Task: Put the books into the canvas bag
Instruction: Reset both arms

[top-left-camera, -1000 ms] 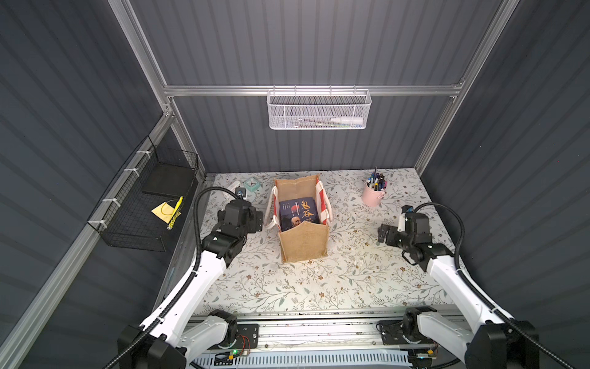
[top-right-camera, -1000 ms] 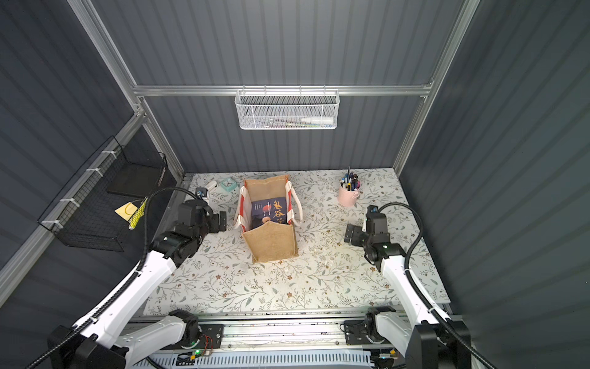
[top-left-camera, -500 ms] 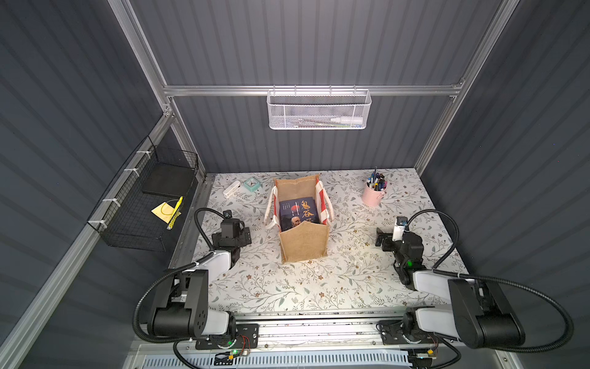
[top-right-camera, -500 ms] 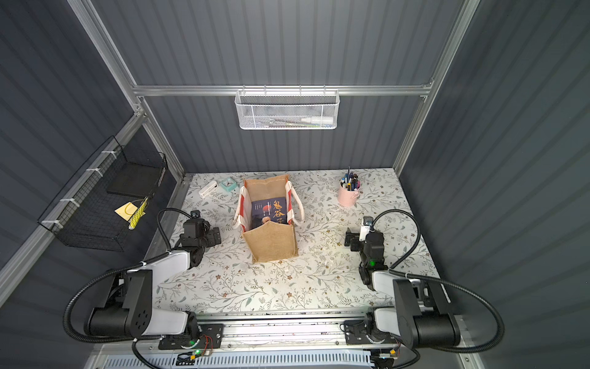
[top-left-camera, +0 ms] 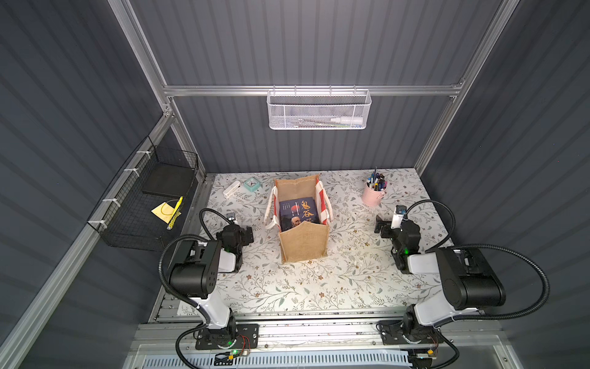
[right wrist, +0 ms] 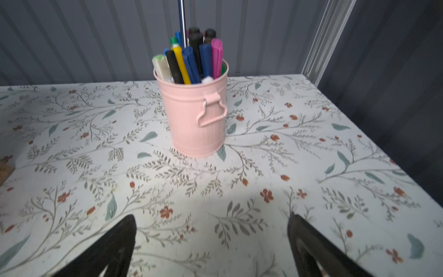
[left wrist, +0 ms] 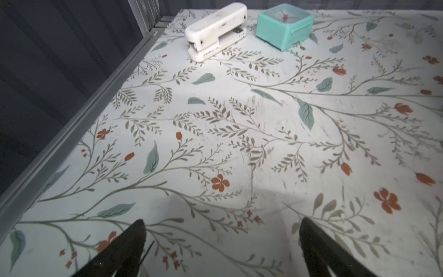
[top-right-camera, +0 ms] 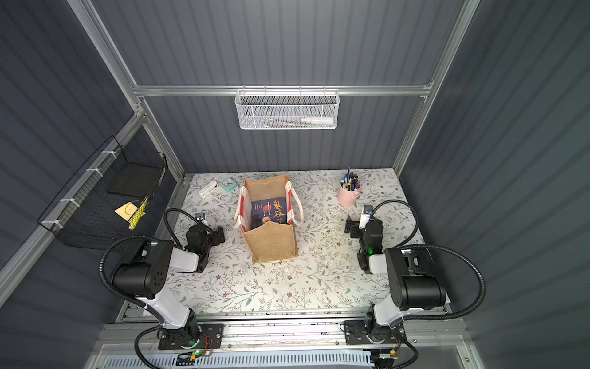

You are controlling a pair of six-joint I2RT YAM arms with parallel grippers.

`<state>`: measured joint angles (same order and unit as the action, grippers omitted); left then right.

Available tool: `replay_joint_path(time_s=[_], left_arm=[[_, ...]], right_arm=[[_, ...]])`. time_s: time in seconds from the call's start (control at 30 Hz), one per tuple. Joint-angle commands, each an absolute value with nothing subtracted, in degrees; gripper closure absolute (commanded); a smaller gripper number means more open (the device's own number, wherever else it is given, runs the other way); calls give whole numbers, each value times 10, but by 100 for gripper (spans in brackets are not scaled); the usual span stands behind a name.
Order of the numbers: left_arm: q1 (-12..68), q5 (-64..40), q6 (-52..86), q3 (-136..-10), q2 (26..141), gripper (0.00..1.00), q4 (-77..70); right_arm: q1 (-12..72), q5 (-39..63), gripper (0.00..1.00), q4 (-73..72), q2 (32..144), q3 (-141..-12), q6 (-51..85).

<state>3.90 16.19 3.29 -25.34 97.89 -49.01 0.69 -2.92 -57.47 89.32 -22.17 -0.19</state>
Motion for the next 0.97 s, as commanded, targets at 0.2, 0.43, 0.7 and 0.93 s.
replay_joint_path(time_s=[0.2, 0.43, 0.7, 0.93], left_arm=[[36, 156, 18, -264, 977, 1, -521], [36, 156, 18, -263, 976, 0, -522], [36, 156, 18, -263, 976, 0, -522], [36, 156, 18, -264, 976, 1, -522]], right_arm=[[3, -34, 1, -524, 889, -222, 2], [3, -34, 1, -519, 887, -224, 2], [3, -34, 1, -516, 889, -226, 2], [3, -33, 1, -518, 887, -224, 2]])
